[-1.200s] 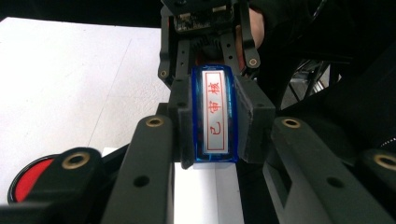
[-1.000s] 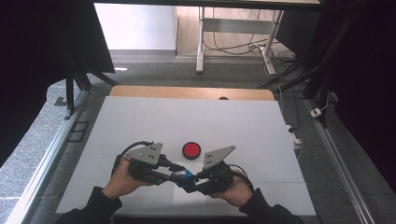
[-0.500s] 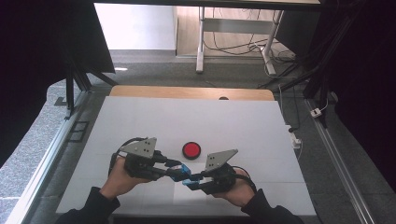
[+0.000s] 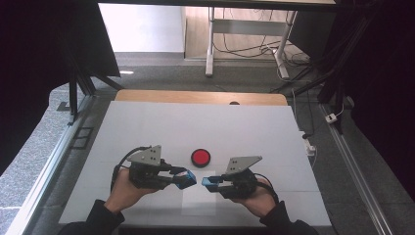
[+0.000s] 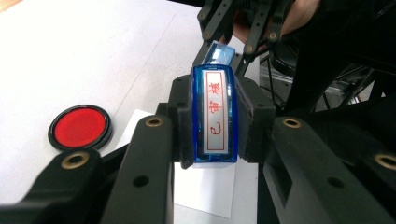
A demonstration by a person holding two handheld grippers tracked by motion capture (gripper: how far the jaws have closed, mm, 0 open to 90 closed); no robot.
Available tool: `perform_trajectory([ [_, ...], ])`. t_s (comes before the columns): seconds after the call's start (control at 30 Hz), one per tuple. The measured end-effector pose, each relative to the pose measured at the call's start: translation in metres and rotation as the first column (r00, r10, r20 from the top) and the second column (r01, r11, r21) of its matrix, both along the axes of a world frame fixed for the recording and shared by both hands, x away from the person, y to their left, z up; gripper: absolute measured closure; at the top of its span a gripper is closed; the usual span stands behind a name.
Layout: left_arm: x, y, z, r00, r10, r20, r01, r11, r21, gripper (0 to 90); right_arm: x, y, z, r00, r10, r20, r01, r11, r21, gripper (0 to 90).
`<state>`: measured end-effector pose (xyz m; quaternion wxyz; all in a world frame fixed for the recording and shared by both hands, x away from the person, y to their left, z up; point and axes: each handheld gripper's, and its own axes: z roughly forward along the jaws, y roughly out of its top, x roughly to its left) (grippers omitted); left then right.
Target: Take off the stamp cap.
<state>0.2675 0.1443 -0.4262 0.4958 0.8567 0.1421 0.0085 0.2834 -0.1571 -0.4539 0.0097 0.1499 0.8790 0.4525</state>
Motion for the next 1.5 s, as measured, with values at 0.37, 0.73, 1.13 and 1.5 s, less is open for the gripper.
perform_trajectory([
  [0.37,0.000,0.004,-0.002,0.9999,0.016,-0.007,-0.016,0.9999,-0.005,70.3,-0.004,-0.026,0.006,0.9958,-0.092,-0.001,0.092,0.9935,0.067,68.9],
  [0.73,0.000,0.002,-0.003,0.9998,0.019,-0.004,-0.019,0.9998,-0.007,70.3,-0.016,-0.052,0.010,0.9619,-0.259,0.088,0.251,0.9636,0.092,68.9],
  [1.13,-0.002,0.002,-0.003,0.9992,0.039,0.006,-0.039,0.9992,-0.006,70.3,-0.025,-0.081,0.013,0.9257,-0.365,0.099,0.363,0.9310,0.042,68.9],
  [1.5,-0.001,0.001,-0.002,0.9991,0.039,0.020,-0.039,0.9992,0.010,70.3,-0.034,-0.111,0.010,0.8814,-0.459,0.111,0.459,0.8881,0.032,68.8],
])
